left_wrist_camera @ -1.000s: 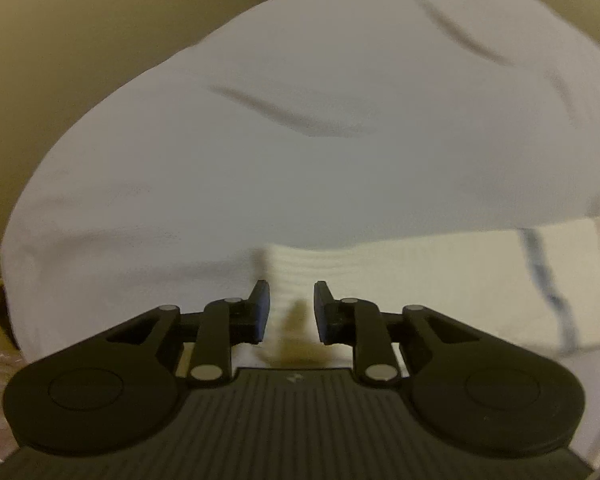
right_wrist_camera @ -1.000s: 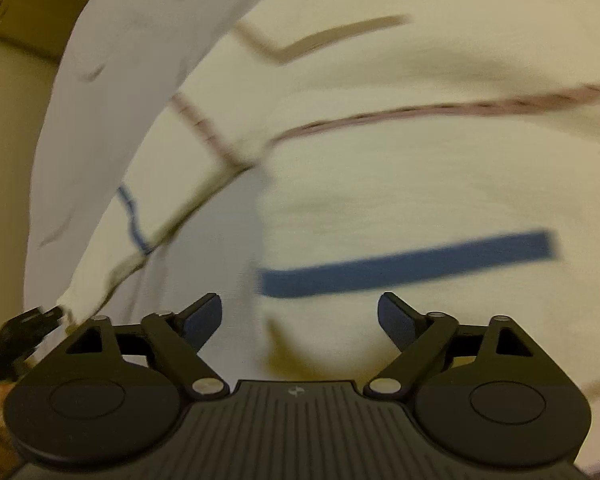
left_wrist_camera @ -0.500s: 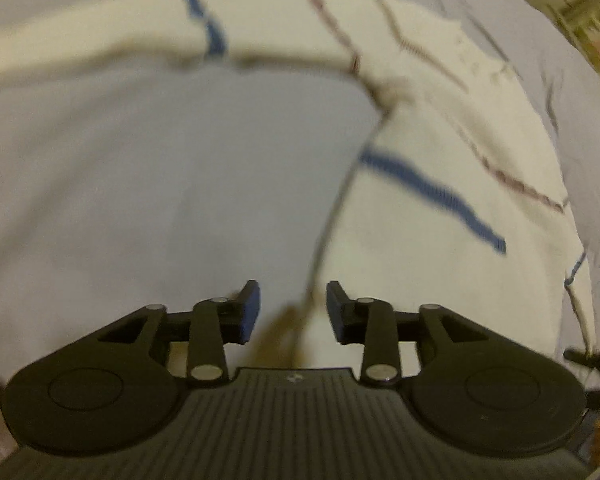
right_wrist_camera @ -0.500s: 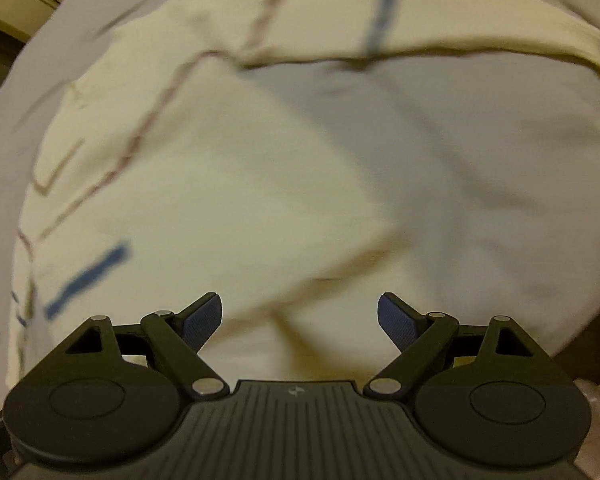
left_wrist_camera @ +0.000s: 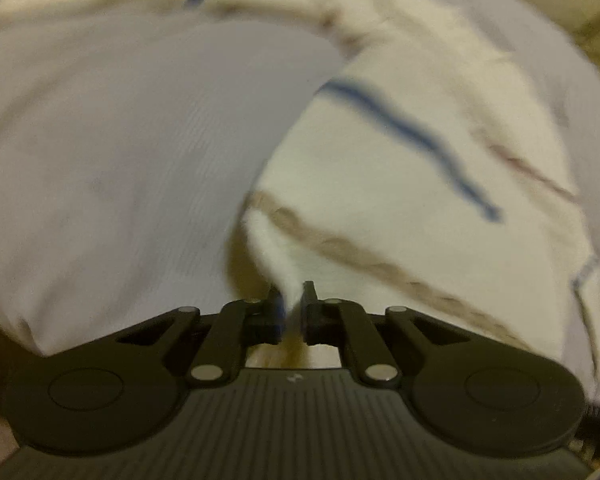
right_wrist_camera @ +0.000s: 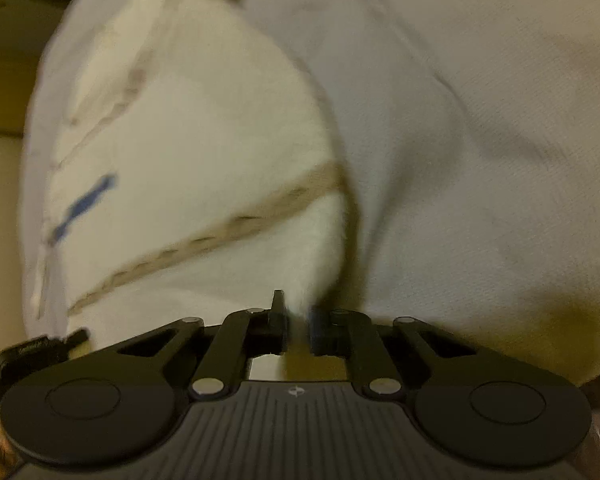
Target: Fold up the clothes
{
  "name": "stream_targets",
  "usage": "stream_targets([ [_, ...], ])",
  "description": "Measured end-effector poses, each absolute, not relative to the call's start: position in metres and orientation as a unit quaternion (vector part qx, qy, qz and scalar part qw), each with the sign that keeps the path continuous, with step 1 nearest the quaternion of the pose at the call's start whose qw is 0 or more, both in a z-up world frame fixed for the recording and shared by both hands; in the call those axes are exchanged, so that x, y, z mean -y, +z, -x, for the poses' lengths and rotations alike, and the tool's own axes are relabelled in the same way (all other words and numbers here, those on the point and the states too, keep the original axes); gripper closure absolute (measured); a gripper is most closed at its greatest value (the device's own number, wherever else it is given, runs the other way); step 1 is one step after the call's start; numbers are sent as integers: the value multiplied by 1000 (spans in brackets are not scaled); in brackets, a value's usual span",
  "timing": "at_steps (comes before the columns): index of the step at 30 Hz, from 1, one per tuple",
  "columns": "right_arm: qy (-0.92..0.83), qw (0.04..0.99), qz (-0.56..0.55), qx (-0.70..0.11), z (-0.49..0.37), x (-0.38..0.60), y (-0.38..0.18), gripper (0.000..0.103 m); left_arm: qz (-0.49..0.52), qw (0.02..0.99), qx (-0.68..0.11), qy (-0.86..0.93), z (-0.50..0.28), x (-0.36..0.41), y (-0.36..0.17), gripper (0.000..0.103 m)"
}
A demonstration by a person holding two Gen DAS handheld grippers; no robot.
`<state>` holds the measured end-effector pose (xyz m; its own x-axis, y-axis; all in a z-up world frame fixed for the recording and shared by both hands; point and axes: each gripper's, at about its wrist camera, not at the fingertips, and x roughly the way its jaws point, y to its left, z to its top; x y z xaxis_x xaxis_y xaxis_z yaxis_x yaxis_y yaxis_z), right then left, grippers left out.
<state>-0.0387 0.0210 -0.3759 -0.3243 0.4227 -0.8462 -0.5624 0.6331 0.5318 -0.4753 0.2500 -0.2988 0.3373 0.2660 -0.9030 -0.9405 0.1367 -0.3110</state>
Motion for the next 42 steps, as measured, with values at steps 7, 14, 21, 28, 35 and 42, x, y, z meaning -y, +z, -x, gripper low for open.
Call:
stream_targets([
  [7, 459, 604, 79, -646, 66, -2, -325, 93, 440, 650, -406, 468, 519, -219, -298, 97],
  [14, 386, 616, 72, -683, 90, -4, -352, 54, 370, 618, -492, 489, 479, -231, -315, 90],
  [21, 338, 684, -48, -644, 22, 45, -321, 49, 359, 680, -485, 416, 406, -202, -285, 90],
  [28, 270, 701, -204, -628, -107, 93, -342, 51, 362, 690, -488, 393, 289, -189, -302, 87],
  [35, 201, 677, -293, -644, -198, 98, -402, 56, 398, 663, -478, 416, 237, -189, -314, 81],
  [42, 318, 777, -178, -514, -245, 52, -331, 96, 424, 628, -464, 459, 249, -192, -307, 81],
])
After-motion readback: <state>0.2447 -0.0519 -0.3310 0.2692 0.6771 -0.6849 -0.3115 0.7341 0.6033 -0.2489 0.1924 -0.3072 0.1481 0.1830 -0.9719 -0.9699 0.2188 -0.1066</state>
